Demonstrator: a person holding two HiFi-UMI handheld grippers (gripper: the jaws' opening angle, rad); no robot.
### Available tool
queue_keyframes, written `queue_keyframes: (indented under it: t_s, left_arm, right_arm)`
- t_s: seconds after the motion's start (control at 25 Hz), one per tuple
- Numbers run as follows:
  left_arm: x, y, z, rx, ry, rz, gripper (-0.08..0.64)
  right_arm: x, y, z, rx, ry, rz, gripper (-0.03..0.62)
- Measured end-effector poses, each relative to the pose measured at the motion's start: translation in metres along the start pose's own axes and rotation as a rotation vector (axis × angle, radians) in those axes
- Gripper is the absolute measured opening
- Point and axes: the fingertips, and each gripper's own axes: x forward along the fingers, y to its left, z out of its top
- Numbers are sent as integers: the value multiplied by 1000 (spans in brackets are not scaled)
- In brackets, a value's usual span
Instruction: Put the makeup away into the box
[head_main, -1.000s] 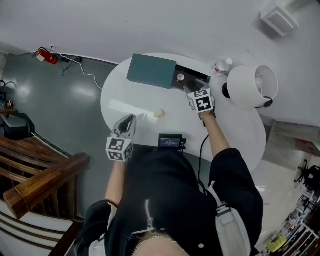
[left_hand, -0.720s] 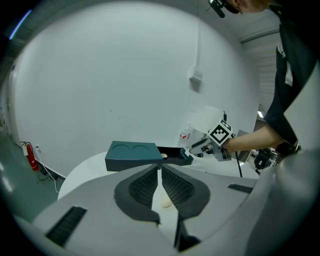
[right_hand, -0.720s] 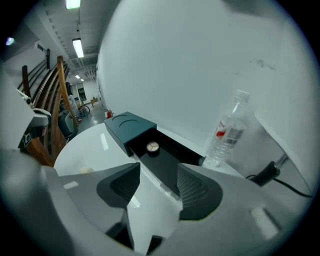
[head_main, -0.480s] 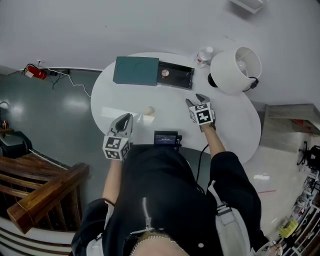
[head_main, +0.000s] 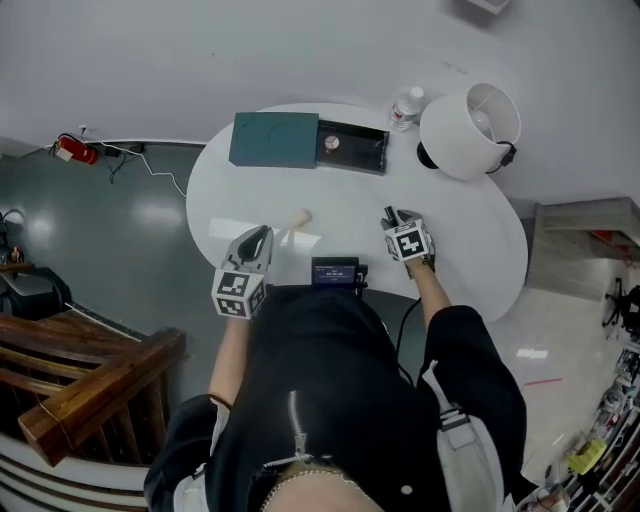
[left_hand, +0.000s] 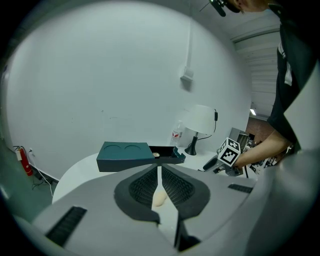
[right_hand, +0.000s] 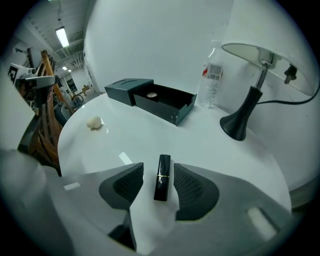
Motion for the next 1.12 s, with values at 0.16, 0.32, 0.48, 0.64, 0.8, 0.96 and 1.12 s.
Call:
queue_keyframes:
  t_s: [0.16, 0.32, 0.48, 0.64, 0.8, 0.96, 1.12]
  left_arm:
    - [-5, 2, -2, 1, -4, 16, 15]
    - [-10, 5, -6, -6, -5, 32, 15]
    - [-13, 7, -8, -11, -20, 44, 15]
    - [-16, 9, -10, -24, -21, 56, 15]
    - [-19, 10, -11, -32, -32, 70, 15]
    - [-24, 15, -14, -44, -35, 88, 14]
    - [-31, 18, -19, -71, -24, 110, 14]
  right_arm:
    - [5, -4, -13, 19, 54, -30, 153]
    - [10, -7, -22, 28, 90, -50, 88]
    - [13, -8, -14, -9, 49, -33, 87]
    - [8, -4, -8, 32, 49, -11, 87]
    - [1, 6, 14, 4, 17, 27, 87]
    - [-4, 14, 47, -38, -31, 44, 87]
    - [-9, 16, 84, -66, -81, 55, 87]
